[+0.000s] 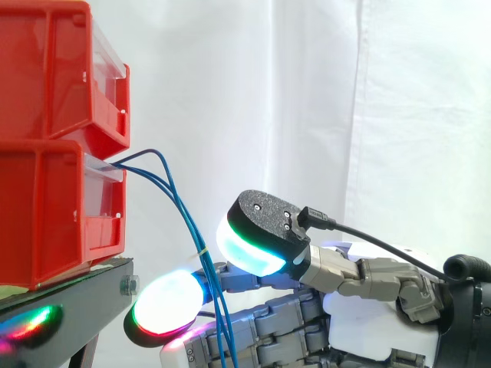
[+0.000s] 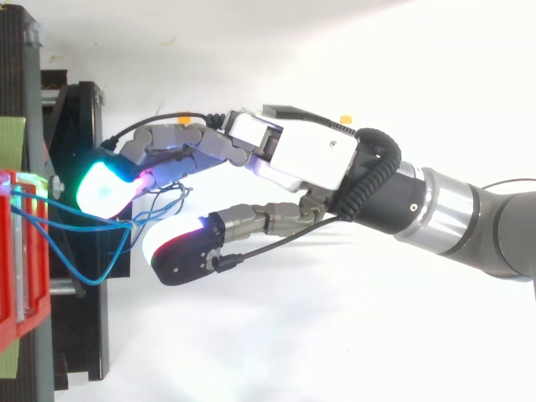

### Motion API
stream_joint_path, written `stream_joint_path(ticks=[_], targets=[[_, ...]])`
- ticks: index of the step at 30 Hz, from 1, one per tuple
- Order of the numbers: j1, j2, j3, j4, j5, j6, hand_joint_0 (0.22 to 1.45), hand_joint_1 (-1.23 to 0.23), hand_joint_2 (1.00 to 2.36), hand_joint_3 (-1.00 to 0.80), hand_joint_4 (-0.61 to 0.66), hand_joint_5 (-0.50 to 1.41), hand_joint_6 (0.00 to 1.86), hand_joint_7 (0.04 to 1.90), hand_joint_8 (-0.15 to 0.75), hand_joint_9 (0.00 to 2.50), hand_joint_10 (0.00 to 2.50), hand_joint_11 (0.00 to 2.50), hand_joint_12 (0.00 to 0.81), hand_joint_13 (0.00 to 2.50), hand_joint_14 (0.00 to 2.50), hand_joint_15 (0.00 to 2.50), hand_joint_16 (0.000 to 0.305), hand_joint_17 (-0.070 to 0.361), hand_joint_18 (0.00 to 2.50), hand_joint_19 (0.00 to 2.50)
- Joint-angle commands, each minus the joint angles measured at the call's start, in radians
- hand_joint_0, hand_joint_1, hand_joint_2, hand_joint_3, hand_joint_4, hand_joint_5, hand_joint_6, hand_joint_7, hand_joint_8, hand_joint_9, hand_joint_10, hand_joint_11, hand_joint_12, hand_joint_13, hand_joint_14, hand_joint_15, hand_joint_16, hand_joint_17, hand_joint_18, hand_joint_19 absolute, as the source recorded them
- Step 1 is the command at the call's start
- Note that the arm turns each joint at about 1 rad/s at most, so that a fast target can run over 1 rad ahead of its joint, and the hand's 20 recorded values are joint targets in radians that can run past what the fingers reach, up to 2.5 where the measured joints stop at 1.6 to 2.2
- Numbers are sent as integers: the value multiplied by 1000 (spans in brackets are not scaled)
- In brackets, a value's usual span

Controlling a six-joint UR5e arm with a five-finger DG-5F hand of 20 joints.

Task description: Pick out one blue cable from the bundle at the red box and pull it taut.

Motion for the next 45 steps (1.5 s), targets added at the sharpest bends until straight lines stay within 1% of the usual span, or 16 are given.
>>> stream_joint_path(ticks=[1, 11, 14, 23, 29, 39, 42, 44, 45], targets=[[-4, -1, 0, 9, -10, 0, 582, -578, 1004, -433, 206, -132, 502, 999, 270, 693, 5, 156, 312, 609, 7, 202, 40, 90, 416, 376], [-11, 1, 0, 38, -41, 0, 612, -608, 1008, -387, 169, -117, 501, 1109, 271, 722, 6, 189, 310, 638, 8, 229, 40, 90, 454, 394], [-13, 1, 0, 43, -45, 0, 617, -614, 1009, -375, 166, -113, 501, 1130, 269, 729, 6, 196, 311, 646, 9, 234, 40, 90, 461, 400], [-14, -1, 0, 44, -45, 0, 636, -631, 1012, -318, 136, -103, 500, 1196, 270, 743, 8, 206, 314, 667, 9, 244, 40, 91, 482, 406], [-14, 1, 0, 44, -45, 0, 645, -641, 1014, -272, 108, -111, 552, 1124, 271, 755, 7, 226, 313, 673, 9, 248, 41, 92, 492, 420], [-14, 1, 0, 44, -45, 0, 640, -644, 1013, -289, 104, -129, 654, 979, 270, 762, 8, 246, 315, 695, 9, 265, 41, 92, 507, 419], [-14, 1, 0, 44, -45, 0, 632, -642, 1013, -290, 99, -141, 709, 904, 269, 769, 8, 261, 315, 695, 10, 269, 41, 93, 517, 421], [-14, -1, 0, 44, -45, 0, 627, -643, 1013, -287, 99, -151, 771, 811, 272, 775, 8, 274, 316, 700, 10, 277, 42, 94, 524, 431], [-14, 1, 0, 44, -45, 0, 625, -644, 1014, -284, 95, -153, 775, 824, 273, 775, 8, 280, 316, 703, 10, 277, 42, 94, 527, 431]])
